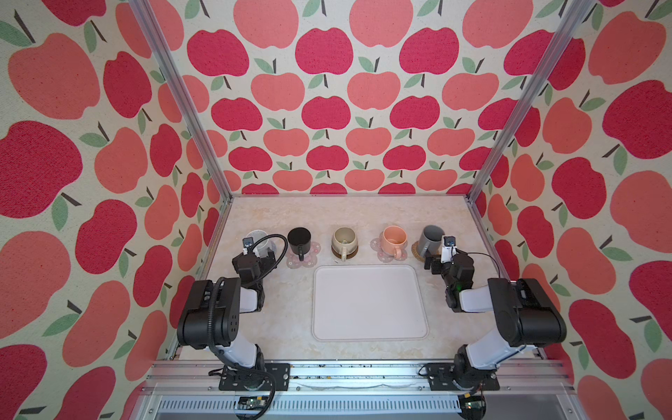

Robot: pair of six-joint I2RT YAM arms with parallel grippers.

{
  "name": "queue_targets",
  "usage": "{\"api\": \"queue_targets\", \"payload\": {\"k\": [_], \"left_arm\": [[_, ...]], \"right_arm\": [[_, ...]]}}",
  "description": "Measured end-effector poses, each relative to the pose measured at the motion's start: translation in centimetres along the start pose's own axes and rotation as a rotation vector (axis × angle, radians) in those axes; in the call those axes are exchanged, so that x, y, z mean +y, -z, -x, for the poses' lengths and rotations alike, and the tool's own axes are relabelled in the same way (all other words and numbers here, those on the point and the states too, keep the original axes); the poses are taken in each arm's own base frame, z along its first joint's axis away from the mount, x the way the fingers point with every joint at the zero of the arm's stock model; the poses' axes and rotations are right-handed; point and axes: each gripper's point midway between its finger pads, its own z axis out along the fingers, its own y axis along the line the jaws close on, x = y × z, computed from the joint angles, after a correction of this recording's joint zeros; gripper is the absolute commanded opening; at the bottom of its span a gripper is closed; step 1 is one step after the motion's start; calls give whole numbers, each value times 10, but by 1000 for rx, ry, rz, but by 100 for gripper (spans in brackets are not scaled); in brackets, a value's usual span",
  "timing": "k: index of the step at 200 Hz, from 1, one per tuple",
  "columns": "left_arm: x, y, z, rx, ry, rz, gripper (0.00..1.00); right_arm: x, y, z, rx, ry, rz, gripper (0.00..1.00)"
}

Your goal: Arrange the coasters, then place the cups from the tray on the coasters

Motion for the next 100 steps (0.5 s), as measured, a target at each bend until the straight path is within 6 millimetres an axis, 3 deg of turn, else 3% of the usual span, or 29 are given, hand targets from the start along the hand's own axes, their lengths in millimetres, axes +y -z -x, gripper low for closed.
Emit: {"api": "queue_targets", "payload": {"k": [100], "left_arm": [[0,0,-2,8,-2,0,99]], "right_arm": [[-2,0,-3,14,-1,-6,99]]}}
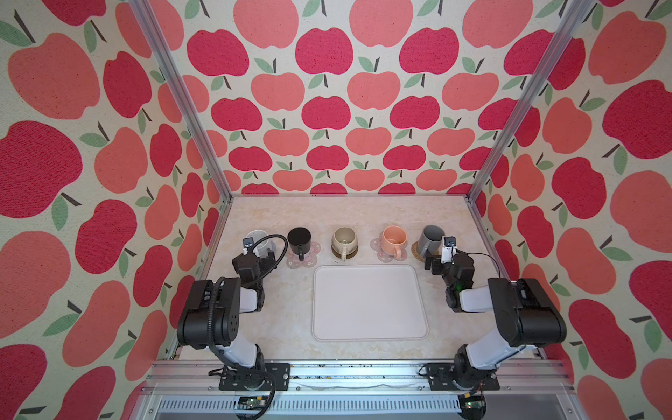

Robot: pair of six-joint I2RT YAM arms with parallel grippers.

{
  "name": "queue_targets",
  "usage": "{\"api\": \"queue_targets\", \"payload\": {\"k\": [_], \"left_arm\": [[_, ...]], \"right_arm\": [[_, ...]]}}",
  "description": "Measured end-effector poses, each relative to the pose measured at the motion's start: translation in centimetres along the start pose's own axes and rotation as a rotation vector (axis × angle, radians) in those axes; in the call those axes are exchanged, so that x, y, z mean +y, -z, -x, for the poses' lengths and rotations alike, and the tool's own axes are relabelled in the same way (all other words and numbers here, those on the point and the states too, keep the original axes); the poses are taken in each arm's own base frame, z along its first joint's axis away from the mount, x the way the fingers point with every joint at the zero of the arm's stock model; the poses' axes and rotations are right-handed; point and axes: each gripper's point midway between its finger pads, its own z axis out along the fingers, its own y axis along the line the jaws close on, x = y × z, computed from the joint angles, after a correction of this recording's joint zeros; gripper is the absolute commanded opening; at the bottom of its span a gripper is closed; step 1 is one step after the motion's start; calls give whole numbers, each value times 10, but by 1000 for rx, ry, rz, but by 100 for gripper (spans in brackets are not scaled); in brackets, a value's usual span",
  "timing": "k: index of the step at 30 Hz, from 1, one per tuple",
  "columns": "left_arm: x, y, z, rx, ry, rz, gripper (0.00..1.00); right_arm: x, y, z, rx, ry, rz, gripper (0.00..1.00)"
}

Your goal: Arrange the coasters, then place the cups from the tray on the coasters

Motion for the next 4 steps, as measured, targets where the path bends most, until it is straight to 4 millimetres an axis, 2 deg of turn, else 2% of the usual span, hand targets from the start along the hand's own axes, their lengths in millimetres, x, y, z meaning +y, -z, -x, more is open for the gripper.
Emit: {"api": "queue_targets", "payload": {"k": [4], "left_arm": [[0,0,0,0,0,0,99]], "right_arm": [[-1,0,0,0,-1,-1,99]]}}
